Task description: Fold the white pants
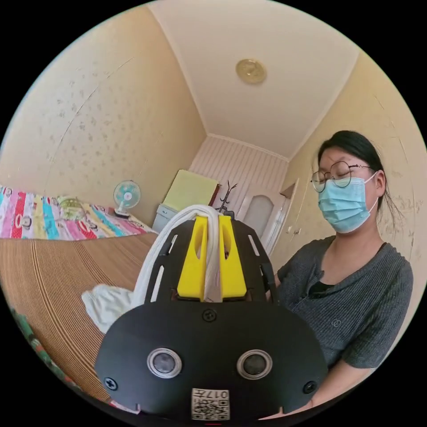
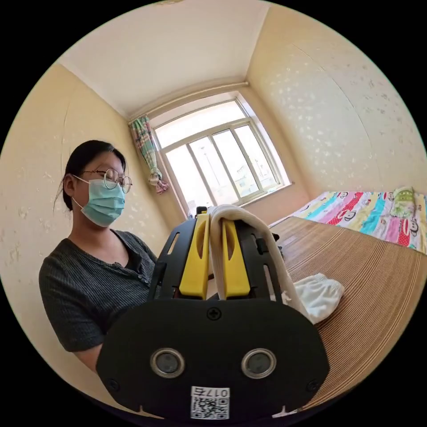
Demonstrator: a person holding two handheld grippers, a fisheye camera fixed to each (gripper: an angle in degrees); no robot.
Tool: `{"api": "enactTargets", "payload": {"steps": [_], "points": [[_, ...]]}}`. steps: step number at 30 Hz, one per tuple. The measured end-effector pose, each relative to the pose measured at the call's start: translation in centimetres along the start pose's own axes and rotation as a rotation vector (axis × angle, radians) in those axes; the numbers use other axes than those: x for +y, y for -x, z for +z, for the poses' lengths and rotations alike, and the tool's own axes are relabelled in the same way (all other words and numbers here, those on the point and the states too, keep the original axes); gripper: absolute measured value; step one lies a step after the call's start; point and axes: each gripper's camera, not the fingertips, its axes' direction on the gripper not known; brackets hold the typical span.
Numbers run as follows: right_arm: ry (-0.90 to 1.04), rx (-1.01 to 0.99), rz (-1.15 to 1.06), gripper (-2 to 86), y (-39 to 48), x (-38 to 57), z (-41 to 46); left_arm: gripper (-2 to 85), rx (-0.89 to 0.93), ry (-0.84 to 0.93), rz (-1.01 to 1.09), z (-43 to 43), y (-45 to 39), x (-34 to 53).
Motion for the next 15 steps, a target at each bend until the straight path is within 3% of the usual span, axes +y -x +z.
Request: {"api": "enactTargets", "payload": {"steps": [4, 8, 11, 15], "points": [[-0.109, 0.032, -0.16, 4.0, 9.5, -4.9, -1.7, 4.9, 0.059, -0.115, 0.121, -1.3, -6.5, -5.2], [-0.168, 0.106, -0.113, 4.5, 12.8, -6.7, -1.9, 5.2, 0.013, -0.195, 0.197, -1.9, -9.9, -8.3], [-0.157, 0.193, -0.027, 4.3, 11.1, -6.5, -1.4, 5.3, -0.037, -0.205, 0.082, -1.5, -7.4, -8.4], [-0.109, 0.228, 0.193, 3.2, 0.4, -5.5, -0.8, 5.0, -0.158, -0.163, -0.131, 0.9, 1.9, -7.1]]}}
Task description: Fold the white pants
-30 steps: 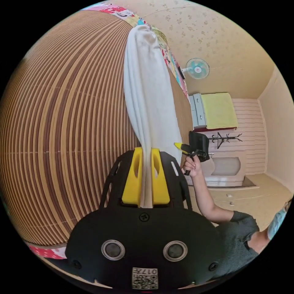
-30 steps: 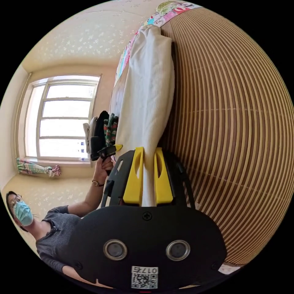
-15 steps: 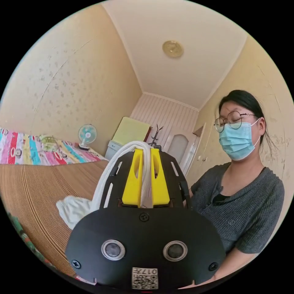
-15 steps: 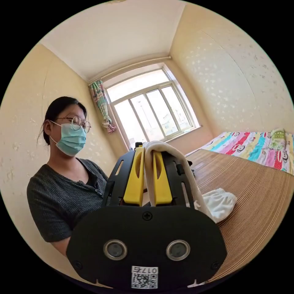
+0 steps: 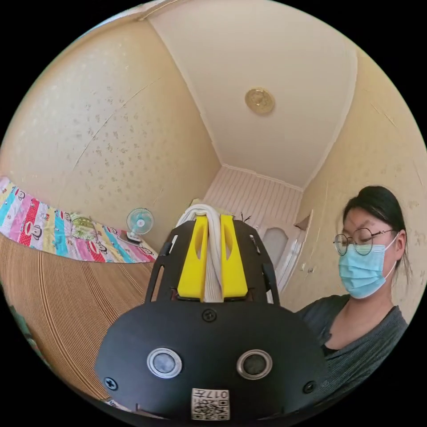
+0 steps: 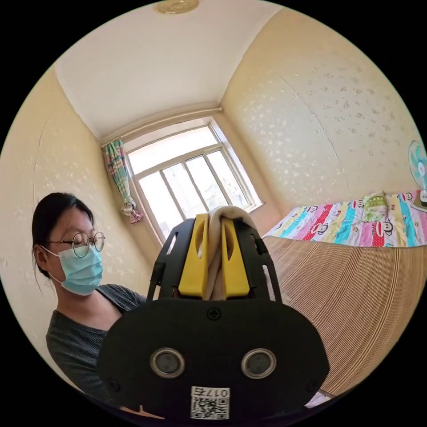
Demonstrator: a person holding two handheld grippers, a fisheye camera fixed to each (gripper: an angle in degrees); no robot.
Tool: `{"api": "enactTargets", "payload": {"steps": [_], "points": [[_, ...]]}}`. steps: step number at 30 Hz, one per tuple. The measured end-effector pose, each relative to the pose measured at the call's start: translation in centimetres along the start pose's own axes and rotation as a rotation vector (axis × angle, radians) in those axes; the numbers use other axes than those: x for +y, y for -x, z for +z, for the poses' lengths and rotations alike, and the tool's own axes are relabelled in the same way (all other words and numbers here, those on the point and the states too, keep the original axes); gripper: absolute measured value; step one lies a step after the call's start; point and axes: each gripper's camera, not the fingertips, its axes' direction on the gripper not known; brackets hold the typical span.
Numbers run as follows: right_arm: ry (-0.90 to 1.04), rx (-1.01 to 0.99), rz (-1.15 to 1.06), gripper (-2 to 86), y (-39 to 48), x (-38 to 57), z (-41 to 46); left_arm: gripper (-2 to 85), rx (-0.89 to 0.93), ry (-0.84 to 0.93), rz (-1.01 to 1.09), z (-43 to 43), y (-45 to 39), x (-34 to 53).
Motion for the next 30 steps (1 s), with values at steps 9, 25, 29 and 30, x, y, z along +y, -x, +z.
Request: {"api": "enactTargets", "payload": {"steps": [9, 25, 29, 30], "points": [[0.166, 0.24, 0.178, 1.3, -18.4, 0.4, 8.2, 5.1, -0.354, 0.339, -0.154, 8.9, 16.4, 0.7], [0.241, 0.161, 0.731, 14.9, -23.4, 35.4, 0.5, 16.0, -0.287, 0.554, -0.715, -2.0, 19.4, 34.5], [0.301, 0.176, 0.717, 23.2, -29.1, 30.2, 4.7, 23.4, -0.333, 0.584, -0.651, 4.3, 25.3, 30.1], [0.357, 0.154, 0.718, 24.1, -30.8, 29.1, 6.8, 23.5, -0.311, 0.612, -0.674, 6.6, 27.0, 29.8]]}}
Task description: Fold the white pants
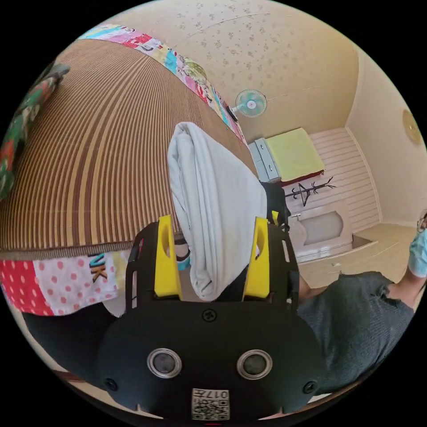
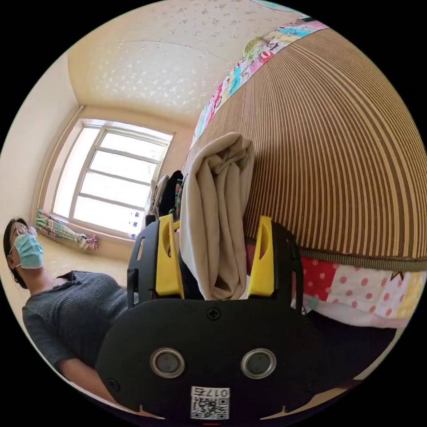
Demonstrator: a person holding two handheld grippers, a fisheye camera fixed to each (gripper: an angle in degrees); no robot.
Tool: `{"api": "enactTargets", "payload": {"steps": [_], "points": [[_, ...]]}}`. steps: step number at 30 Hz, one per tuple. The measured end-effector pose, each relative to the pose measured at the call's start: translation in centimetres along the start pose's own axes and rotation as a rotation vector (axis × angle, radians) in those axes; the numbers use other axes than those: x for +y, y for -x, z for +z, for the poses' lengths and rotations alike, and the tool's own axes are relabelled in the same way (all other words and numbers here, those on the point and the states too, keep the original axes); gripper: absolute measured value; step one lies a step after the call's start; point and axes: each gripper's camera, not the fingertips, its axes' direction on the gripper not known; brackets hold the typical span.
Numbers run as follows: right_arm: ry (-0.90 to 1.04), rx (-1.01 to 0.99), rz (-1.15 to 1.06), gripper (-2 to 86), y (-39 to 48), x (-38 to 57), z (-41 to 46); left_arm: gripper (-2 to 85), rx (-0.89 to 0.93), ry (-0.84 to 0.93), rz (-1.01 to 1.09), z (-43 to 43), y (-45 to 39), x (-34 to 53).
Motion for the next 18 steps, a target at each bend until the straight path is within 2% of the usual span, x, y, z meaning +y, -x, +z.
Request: {"api": "enactTargets", "payload": {"steps": [1, 3, 4, 8, 11, 14, 18], "points": [[0.059, 0.005, 0.005, 24.5, -0.2, -1.9, 1.9, 23.5, 0.015, 0.028, -0.007, 1.0, 0.0, -0.9], [0.155, 0.016, 0.051, 23.9, -0.6, -3.3, 5.1, 22.0, 0.027, 0.207, -0.085, 6.1, 0.2, -2.8], [0.2, -0.011, 0.062, 22.8, -0.4, -3.5, 7.0, 21.3, 0.015, 0.224, -0.089, 7.1, 0.0, -2.8], [0.163, 0.072, 0.064, 17.8, 1.0, -1.7, 9.4, 15.5, -0.199, 0.133, -0.021, 8.4, -3.7, -0.2], [0.179, 0.014, 0.083, 14.7, 1.9, -0.9, 10.6, 11.6, -0.188, 0.092, -0.062, 7.2, -4.6, 2.0], [0.195, -0.054, 0.018, 12.3, 5.3, -2.1, 12.9, 10.1, -0.224, 0.019, -0.036, 3.6, -6.3, 2.8], [0.199, -0.135, -0.085, 9.6, 11.9, -9.1, 18.2, 10.7, -0.343, -0.147, 0.047, -5.4, -9.6, -0.5]]}}
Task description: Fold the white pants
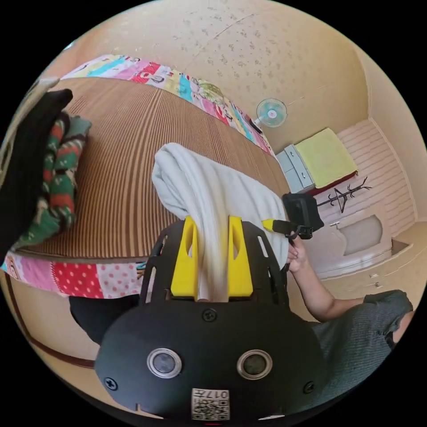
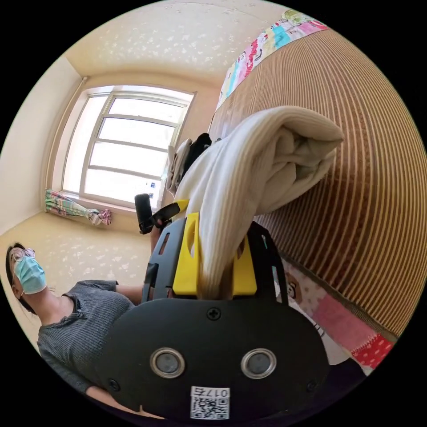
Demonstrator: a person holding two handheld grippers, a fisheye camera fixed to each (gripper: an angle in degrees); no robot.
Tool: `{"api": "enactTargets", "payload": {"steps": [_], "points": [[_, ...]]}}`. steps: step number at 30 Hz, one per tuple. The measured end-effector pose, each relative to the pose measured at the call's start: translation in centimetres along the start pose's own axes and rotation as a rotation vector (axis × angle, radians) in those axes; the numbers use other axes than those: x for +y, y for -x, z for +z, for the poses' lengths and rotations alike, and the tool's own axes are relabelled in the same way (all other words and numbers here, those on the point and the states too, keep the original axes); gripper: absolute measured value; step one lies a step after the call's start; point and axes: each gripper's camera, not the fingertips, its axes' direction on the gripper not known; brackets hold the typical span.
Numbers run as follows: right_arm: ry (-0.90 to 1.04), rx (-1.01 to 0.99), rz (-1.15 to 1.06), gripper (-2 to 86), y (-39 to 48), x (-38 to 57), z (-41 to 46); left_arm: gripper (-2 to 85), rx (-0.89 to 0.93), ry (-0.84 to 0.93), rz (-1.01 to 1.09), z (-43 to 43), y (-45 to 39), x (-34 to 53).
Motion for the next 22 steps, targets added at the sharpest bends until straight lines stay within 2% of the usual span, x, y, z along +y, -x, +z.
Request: {"api": "enactTargets", "payload": {"steps": [3, 5, 7, 10, 14, 17, 20, 22], "points": [[-0.015, 0.02, -0.011, 11.0, 2.3, -7.1, 3.8, 12.3, -0.113, -0.071, -0.033, -5.0, 2.5, -4.0], [0.027, 0.171, -0.026, 11.6, 2.6, -10.1, 6.1, 12.6, -0.204, -0.121, -0.155, -7.5, 4.9, -4.4], [0.035, 0.323, 0.083, 10.7, 1.7, -10.3, 7.1, 12.6, -0.203, -0.198, -0.252, -9.9, 6.4, -2.6], [0.049, 0.176, -0.015, 7.1, 0.0, -5.2, 7.6, 12.0, -0.129, -0.315, -0.262, -10.8, 7.1, 4.0], [0.152, 0.002, 0.062, 2.7, -5.4, 3.8, 6.9, 8.8, -0.147, -0.264, -0.286, -6.1, 7.1, 15.2], [0.061, 0.058, 0.144, 1.7, -7.5, 10.8, 1.8, 3.7, -0.108, -0.252, -0.284, -3.7, 5.9, 21.1], [-0.15, 0.242, 0.225, 2.3, -7.1, 15.3, -6.3, -0.2, -0.119, -0.259, -0.233, -3.0, 3.7, 23.1], [-0.372, 0.41, 0.277, 4.1, -5.9, 17.7, -13.5, -0.7, -0.125, -0.279, -0.172, -3.0, 2.2, 22.5]]}}
